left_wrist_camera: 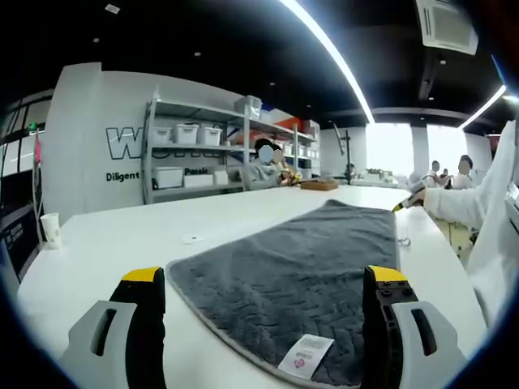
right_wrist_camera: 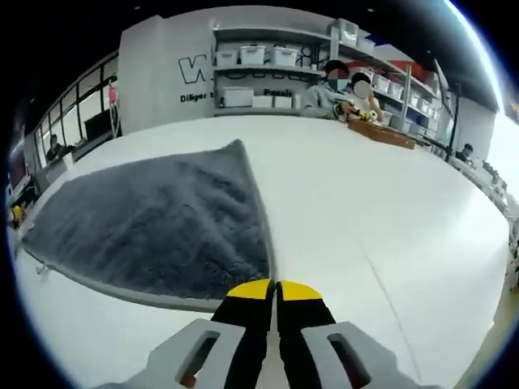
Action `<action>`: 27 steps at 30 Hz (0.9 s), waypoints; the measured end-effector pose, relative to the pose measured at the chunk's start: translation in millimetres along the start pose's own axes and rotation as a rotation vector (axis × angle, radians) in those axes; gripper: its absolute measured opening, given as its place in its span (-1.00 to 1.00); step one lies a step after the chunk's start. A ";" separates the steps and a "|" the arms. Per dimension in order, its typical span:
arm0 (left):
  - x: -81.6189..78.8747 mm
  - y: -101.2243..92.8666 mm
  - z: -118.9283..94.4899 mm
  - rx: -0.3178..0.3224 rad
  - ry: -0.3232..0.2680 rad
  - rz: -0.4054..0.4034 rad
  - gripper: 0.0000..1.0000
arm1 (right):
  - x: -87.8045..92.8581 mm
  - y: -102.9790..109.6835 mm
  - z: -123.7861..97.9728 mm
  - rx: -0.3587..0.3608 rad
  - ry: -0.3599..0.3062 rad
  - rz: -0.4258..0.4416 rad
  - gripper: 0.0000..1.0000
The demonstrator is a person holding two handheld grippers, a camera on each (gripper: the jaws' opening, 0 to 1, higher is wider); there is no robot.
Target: Open the folded towel by lifting each exposed corner and separating the folded layers until the towel lies flat within the target outline without major curled edges
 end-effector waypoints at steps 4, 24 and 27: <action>-0.1 -0.1 -0.1 0.001 0.000 0.000 1.00 | -4.5 1.2 -3.4 -0.011 -0.033 -0.012 -0.51; 0.7 0.0 -0.8 -0.001 0.003 -0.002 1.00 | -73.6 97.7 -33.5 -0.424 -0.393 -0.156 0.34; 0.5 -0.2 -0.9 0.000 0.002 -0.001 1.00 | -74.9 104.3 -33.1 -0.442 -0.390 -0.177 0.50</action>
Point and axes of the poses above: the point that each gripper's makers call its tool centre point, and the gripper's own axes: z roughly forward along the fingers, y roughly to its left, x roughly out of its underside, the point moved 7 cm from there along -z, roughly backward along the fingers, and after that the axes turned 3 degrees about z, right-handed, at the moved point
